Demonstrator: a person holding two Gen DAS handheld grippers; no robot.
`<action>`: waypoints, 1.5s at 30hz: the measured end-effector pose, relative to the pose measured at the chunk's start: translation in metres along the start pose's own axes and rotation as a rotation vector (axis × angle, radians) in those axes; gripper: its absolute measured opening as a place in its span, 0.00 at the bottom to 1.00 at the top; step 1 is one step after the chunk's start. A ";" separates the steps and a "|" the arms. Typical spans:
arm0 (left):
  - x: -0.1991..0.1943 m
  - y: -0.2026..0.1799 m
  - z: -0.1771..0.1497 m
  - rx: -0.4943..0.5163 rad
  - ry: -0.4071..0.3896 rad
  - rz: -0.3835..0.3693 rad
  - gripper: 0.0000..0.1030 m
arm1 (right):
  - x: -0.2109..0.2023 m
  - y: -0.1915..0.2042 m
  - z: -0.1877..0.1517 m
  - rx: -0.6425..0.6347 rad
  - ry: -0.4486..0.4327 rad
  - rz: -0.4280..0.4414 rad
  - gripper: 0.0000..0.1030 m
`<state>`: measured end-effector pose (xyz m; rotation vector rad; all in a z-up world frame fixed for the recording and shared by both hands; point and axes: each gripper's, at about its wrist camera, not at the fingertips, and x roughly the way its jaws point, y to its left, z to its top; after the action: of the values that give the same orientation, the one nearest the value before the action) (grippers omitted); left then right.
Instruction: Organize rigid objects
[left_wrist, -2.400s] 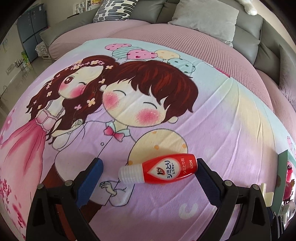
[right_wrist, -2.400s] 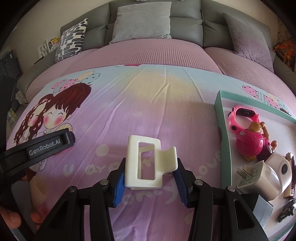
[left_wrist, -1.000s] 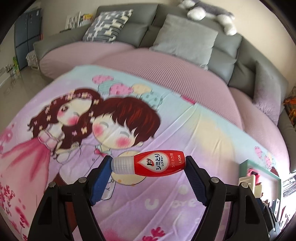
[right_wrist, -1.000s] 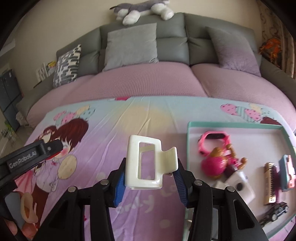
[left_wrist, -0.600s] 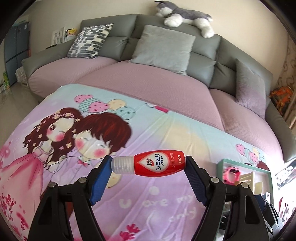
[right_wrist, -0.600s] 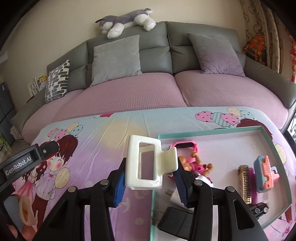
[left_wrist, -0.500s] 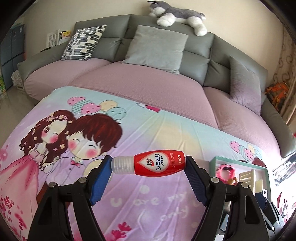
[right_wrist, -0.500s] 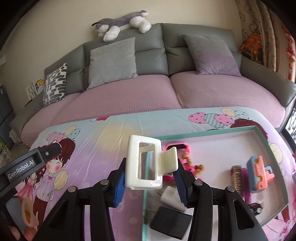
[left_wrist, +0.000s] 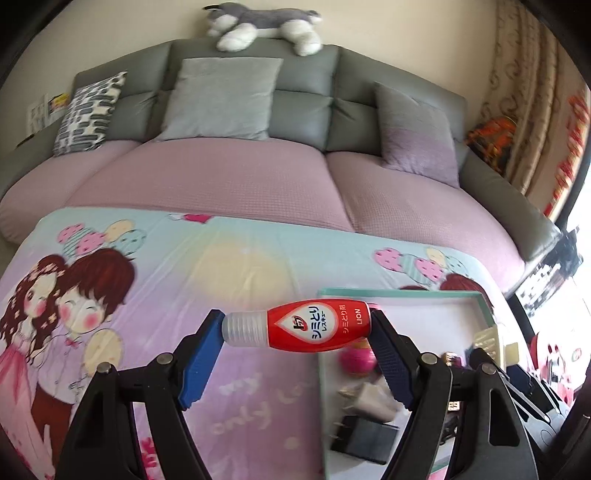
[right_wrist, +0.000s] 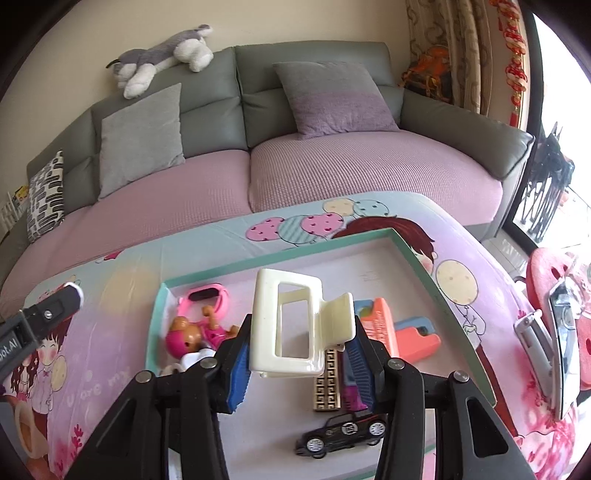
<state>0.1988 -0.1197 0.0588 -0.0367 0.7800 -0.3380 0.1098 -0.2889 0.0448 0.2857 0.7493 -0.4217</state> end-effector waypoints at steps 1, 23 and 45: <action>0.004 -0.009 -0.001 0.019 0.007 -0.018 0.77 | 0.001 -0.003 0.000 -0.001 0.005 -0.002 0.48; 0.050 -0.053 -0.020 0.091 0.144 -0.118 0.77 | 0.029 -0.012 -0.013 -0.035 0.108 0.039 0.49; 0.012 0.040 -0.045 -0.072 0.093 0.123 0.99 | 0.019 0.004 -0.035 -0.100 0.104 0.026 0.77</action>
<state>0.1868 -0.0817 0.0128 -0.0406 0.8823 -0.1956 0.1032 -0.2770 0.0068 0.2242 0.8647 -0.3458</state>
